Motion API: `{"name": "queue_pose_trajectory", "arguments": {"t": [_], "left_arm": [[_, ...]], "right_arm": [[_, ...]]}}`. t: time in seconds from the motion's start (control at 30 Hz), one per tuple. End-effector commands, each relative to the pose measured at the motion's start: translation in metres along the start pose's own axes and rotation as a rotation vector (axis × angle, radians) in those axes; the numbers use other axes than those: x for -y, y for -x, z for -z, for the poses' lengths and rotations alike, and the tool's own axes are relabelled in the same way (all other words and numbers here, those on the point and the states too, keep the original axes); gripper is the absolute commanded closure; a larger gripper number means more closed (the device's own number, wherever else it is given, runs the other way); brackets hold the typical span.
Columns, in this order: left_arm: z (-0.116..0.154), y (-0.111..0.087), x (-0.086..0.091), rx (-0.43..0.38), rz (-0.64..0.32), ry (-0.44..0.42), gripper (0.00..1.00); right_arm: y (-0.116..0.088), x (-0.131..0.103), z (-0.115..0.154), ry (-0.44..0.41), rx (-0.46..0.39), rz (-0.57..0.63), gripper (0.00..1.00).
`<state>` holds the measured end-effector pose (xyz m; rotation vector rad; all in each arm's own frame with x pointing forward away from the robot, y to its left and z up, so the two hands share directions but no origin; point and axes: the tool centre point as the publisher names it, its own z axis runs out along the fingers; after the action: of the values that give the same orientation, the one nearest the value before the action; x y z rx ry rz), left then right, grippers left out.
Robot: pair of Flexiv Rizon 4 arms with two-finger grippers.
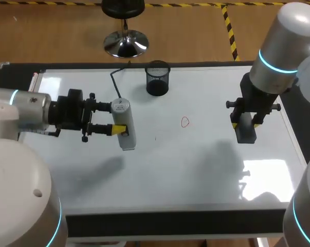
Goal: Pick up the inspection probe, press it on each red-marked spot on the whiteboard one by one, put down the probe, pick up the eraser, and wipe off all the red marks.
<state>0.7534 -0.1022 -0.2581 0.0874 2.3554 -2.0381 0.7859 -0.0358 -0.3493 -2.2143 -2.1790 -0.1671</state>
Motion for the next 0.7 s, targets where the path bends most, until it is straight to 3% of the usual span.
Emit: {"name": "queue_pose_trajectory", "arguments": {"t": [0.03,0.7], "left_arm": [[-0.008,0.018,0.000,-0.050,0.002,0.006,1.00],[-0.044,0.070,0.009,-0.124,-0.004,0.033,1.00]], "right_arm": [[0.001,0.000,0.000,0.000,-0.002,0.001,1.00],[0.001,0.000,0.000,0.000,-0.002,0.001,1.00]]}}
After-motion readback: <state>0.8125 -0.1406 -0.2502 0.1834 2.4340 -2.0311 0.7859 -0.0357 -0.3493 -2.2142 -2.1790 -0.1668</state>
